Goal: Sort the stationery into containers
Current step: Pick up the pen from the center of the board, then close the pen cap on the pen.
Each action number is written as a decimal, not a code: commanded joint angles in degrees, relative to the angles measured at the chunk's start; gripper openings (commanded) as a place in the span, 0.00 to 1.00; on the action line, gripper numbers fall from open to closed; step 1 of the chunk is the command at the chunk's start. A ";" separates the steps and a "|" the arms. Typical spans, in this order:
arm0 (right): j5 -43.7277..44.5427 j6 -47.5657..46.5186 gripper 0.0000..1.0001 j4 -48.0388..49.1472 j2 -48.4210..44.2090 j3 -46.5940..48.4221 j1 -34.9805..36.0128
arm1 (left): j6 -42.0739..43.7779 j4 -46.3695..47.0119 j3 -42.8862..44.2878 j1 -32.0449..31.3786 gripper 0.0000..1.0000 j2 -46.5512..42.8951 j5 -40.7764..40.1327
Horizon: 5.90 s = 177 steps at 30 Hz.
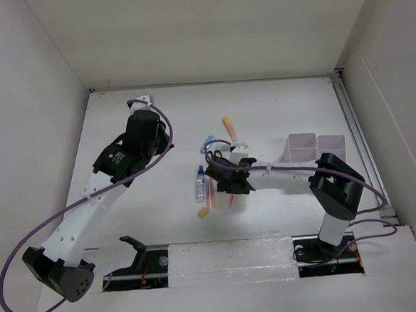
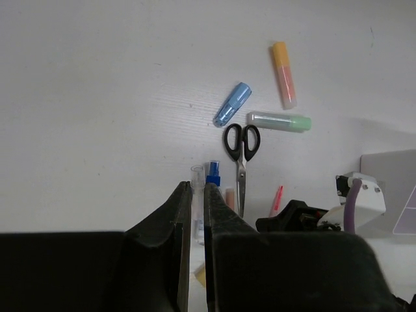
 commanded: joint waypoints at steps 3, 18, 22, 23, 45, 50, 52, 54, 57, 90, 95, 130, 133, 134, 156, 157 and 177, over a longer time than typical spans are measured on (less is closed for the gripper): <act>-1.30 0.76 0.64 0.81 3.11 0.29 -0.36 | 1.68 2.70 -1.98 0.04 0.00 -2.24 1.16; -9.82 0.23 0.37 5.21 6.36 -3.76 -2.03 | 1.68 3.23 -2.51 0.04 0.00 -4.35 0.64; -10.36 0.23 0.09 5.21 6.98 -3.76 -2.03 | 1.68 3.23 -2.51 0.04 0.00 -4.35 0.10; -10.36 0.23 0.04 5.21 7.59 -3.76 -2.03 | 1.68 3.23 -2.51 0.04 0.00 -4.35 0.10; -41.99 -29.29 0.00 32.36 -36.61 -13.51 0.78 | -2.81 37.07 -16.57 19.46 0.00 -10.42 58.10; -49.64 -30.53 0.00 39.92 -30.40 -11.85 0.78 | -4.04 43.91 -18.94 19.46 0.00 -10.94 64.43; -49.64 -31.06 0.00 42.03 -28.89 -10.36 0.78 | -4.56 44.54 -19.56 19.46 0.00 -11.56 66.28; -48.95 -31.06 0.00 43.52 -27.66 -9.65 0.78 | -4.56 44.54 -20.34 19.46 0.00 -11.56 66.29; -47.10 -29.84 0.00 45.37 -27.65 -9.03 0.78 | -4.04 43.49 -20.35 19.46 0.00 -11.56 65.76; -35.76 -19.90 0.00 74.29 -23.87 -15.89 2.98 | -9.75 40.85 -22.99 19.46 0.00 -18.15 47.83; -35.76 -19.90 0.00 74.81 -21.94 -15.27 2.45 | -9.22 40.32 -22.99 19.46 0.00 -18.15 47.30; -36.28 -19.37 0.00 79.48 -18.60 -15.80 -0.80 | -8.17 38.56 -21.93 19.46 0.00 -18.68 47.21; -36.90 -19.37 0.00 78.86 -18.07 -15.80 -0.80 | -8.17 38.56 -21.93 19.46 0.00 -18.68 47.21; -36.90 -19.37 0.00 78.86 -18.07 -15.80 -0.80 | -8.17 39.09 -21.93 19.46 0.00 -18.68 47.21; -37.95 -19.37 0.00 79.48 -17.45 -15.27 -0.80 | -7.11 38.57 -21.93 19.46 0.00 -18.68 46.60; -37.95 -19.37 0.00 79.48 -17.45 -15.27 -0.80 | -7.11 38.56 -21.93 19.46 0.00 -18.68 46.60; -38.74 -19.37 0.00 79.48 -17.98 -14.74 -1.86 | -6.59 38.56 -22.99 19.46 0.00 -18.68 46.42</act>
